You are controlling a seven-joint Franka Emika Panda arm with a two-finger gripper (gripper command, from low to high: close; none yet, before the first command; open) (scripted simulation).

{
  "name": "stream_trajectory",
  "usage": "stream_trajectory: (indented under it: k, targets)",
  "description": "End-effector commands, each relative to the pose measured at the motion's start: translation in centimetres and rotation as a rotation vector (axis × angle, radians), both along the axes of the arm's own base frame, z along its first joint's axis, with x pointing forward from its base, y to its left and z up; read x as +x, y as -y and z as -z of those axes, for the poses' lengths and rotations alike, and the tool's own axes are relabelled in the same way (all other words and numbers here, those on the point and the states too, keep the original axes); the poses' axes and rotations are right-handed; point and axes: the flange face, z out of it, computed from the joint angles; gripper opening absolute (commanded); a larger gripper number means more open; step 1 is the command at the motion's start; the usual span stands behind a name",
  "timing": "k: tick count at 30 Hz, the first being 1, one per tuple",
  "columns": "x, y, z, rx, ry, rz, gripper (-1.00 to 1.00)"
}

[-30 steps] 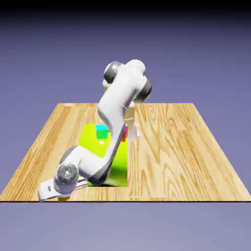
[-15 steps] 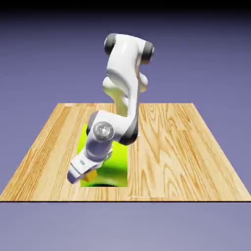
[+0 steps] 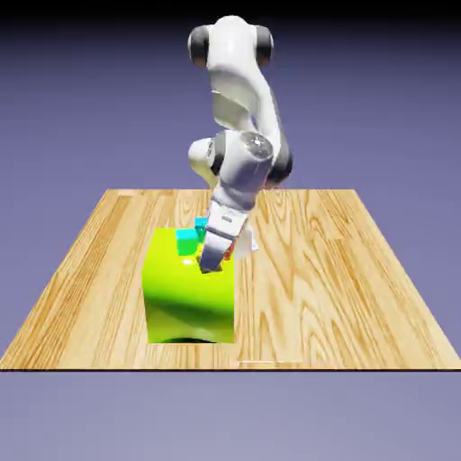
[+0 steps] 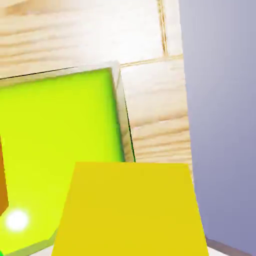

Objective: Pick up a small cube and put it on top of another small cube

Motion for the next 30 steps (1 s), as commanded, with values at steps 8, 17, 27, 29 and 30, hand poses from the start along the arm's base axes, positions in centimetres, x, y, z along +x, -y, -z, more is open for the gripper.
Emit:
stream_trajectory:
  k: [8,17,27,29,30]
  targets:
    - [-7.1,-4.0,-3.9,-0.105,0.076,-0.31,-1.0]
    - [-13.8,-5.2,-5.3,-0.263,0.101,-0.547,-1.0]
    - [-12.8,-3.7,-2.0,-0.269,0.102,-0.544,1.0]
    - [-13.6,-4.9,-4.6,-0.266,0.101,-0.546,1.0]
    - [-13.8,-5.2,-5.3,-0.263,0.101,-0.547,1.0]
